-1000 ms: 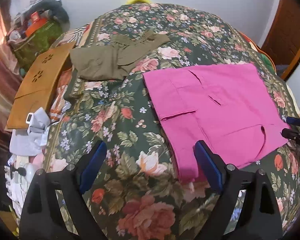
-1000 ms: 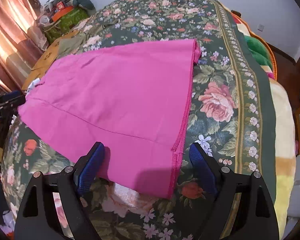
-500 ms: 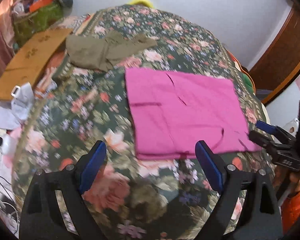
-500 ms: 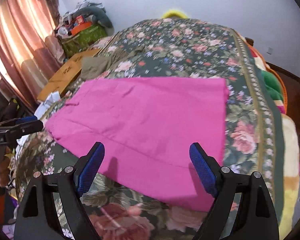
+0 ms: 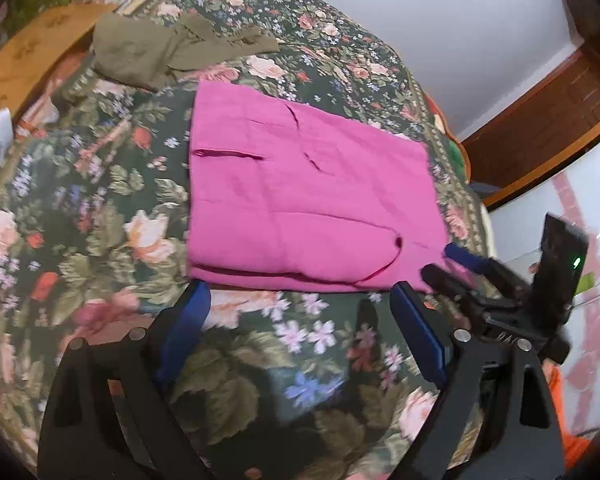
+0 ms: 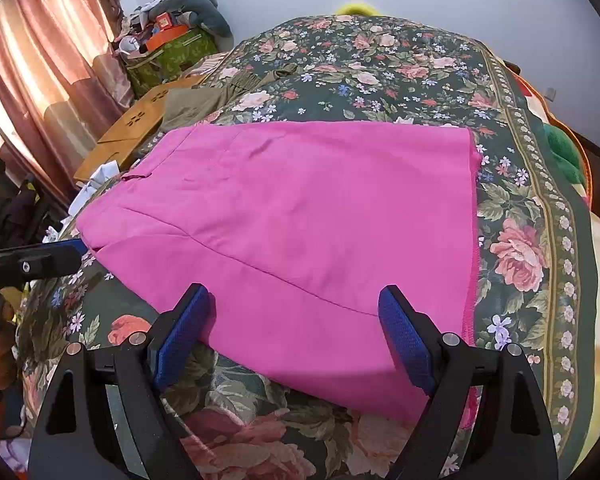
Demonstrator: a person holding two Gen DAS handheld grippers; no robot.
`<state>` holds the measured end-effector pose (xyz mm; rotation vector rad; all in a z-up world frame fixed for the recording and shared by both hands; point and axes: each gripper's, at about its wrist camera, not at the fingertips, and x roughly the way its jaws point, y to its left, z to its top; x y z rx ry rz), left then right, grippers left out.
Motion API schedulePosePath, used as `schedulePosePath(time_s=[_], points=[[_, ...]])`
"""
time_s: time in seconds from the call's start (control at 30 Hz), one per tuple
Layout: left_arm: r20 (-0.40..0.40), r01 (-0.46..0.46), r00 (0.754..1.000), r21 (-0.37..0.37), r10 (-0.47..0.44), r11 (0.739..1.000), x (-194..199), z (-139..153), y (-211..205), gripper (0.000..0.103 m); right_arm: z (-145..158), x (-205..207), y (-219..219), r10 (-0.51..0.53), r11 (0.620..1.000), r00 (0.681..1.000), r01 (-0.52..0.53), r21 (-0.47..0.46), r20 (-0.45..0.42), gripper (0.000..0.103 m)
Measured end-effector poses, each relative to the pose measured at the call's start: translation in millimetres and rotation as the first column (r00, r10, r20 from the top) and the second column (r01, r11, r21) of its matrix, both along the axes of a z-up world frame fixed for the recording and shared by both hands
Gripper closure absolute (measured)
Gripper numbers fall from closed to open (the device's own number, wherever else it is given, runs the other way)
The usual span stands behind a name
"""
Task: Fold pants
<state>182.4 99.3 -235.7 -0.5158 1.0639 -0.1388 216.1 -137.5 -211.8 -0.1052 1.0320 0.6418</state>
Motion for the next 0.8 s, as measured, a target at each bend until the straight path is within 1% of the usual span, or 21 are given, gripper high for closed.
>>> schedulePosePath(time_s=[0.1,0.17,0.23,0.27,0.3,0.33,0.37,0.4,0.43,0.47,0.53,0.63,0.67,0.7,0.73,0.77,0.8], points=[[-0.012,-0.019,1.000,-0.099,0.018,0.995,9,-4,7,0.012,-1,0,0,0.001,1.000,1.000,0.000,0.007,-0.006,0.019],[-0.027,-0.044,0.999,-0.170,0.040,0.984,17,-7,15,0.012,-2,0,0,0.001,1.000,1.000,-0.001,0.013,-0.013,0.019],[-0.040,-0.068,0.997,-0.204,0.061,0.977,24,-9,19,0.013,-3,1,-1,0.000,1.000,1.000,0.000,0.022,-0.020,0.019],[-0.045,-0.079,0.996,-0.201,0.072,0.976,27,-9,20,0.020,-3,1,-1,0.000,1.000,1.000,0.001,0.026,-0.023,0.019],[-0.050,-0.090,0.995,-0.181,0.082,0.979,30,-9,20,0.024,-3,1,-2,0.000,1.000,1.000,0.001,0.028,-0.025,0.019],[-0.056,-0.095,0.995,-0.157,0.087,0.983,32,-9,19,0.033,-3,2,-2,0.000,1.000,1.000,0.001,0.030,-0.027,0.019],[-0.057,-0.099,0.994,-0.136,0.092,0.986,34,-8,19,0.045,-3,1,-2,-0.001,1.000,1.000,0.002,0.031,-0.027,0.019],[-0.059,-0.107,0.993,-0.122,0.101,0.987,34,-8,20,0.053,-3,1,-3,-0.001,0.999,1.000,0.002,0.032,-0.027,0.019],[-0.067,-0.115,0.992,-0.113,0.108,0.987,35,-9,21,0.073,-3,2,-3,-0.001,0.999,1.000,0.002,0.033,-0.027,0.019],[-0.075,-0.120,0.991,-0.116,0.112,0.986,35,-11,22,0.077,-3,1,-4,-0.003,0.999,1.000,0.004,0.038,-0.030,0.019],[-0.070,-0.137,0.989,-0.126,0.129,0.983,34,-12,26,0.079,-2,1,-6,-0.008,0.999,0.999,0.010,0.052,-0.036,0.019],[-0.034,-0.151,0.988,-0.019,0.150,0.988,29,-2,26,0.082,-4,2,-16,-0.029,0.996,0.997,0.035,0.081,-0.068,0.019],[-0.008,-0.147,0.989,0.047,0.147,0.988,26,5,24,0.082,-4,2,-20,-0.037,0.995,0.996,0.044,0.089,-0.078,0.019],[0.008,-0.138,0.990,0.094,0.138,0.986,25,10,23,0.082,-5,2,-23,-0.043,0.995,0.996,0.050,0.090,-0.084,0.019],[0.034,-0.129,0.992,0.172,0.125,0.977,24,18,20,0.082,-6,2,-26,-0.050,0.994,0.995,0.058,0.089,-0.089,0.019],[0.050,-0.126,0.992,0.218,0.118,0.968,22,22,18,0.082,-7,2,-30,-0.060,0.994,0.994,0.068,0.085,-0.095,0.019],[0.076,-0.123,0.992,0.301,0.105,0.946,20,29,14,0.082,-7,3,-33,-0.065,0.994,0.993,0.074,0.083,-0.099,0.019]])
